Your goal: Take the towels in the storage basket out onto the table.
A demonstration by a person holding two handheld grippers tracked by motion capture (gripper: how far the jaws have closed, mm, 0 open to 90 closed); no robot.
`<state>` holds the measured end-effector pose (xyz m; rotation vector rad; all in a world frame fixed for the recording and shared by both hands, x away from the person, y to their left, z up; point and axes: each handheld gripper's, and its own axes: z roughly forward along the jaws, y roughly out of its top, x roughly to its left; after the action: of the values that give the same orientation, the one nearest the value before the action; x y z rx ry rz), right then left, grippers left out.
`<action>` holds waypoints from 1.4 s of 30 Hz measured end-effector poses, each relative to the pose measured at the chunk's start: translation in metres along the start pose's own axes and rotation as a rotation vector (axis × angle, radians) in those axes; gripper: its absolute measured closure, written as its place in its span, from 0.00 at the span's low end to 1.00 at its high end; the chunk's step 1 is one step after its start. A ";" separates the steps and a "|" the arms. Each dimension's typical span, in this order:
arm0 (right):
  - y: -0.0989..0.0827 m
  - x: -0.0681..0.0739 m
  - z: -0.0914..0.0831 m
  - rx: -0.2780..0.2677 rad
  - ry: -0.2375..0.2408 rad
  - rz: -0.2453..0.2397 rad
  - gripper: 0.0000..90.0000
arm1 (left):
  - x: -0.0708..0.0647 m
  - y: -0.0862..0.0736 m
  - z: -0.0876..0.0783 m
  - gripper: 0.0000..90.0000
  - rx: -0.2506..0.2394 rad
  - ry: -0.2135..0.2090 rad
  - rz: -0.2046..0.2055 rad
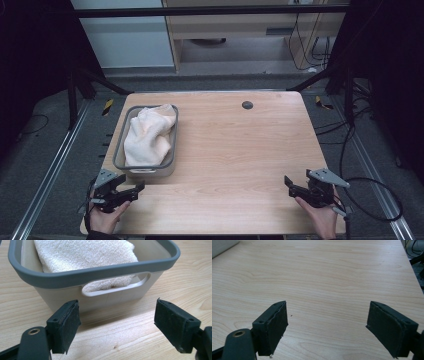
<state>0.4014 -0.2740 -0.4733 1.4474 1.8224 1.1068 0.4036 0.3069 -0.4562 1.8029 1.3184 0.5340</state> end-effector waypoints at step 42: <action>-0.005 0.000 0.000 0.016 -0.013 -0.033 0.16 | -0.003 0.089 -0.010 0.27 -0.110 -0.023 0.018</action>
<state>0.3992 -0.2745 -0.4779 1.4254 1.8434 1.0669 0.4465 0.2980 -0.3779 1.7274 1.2349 0.5825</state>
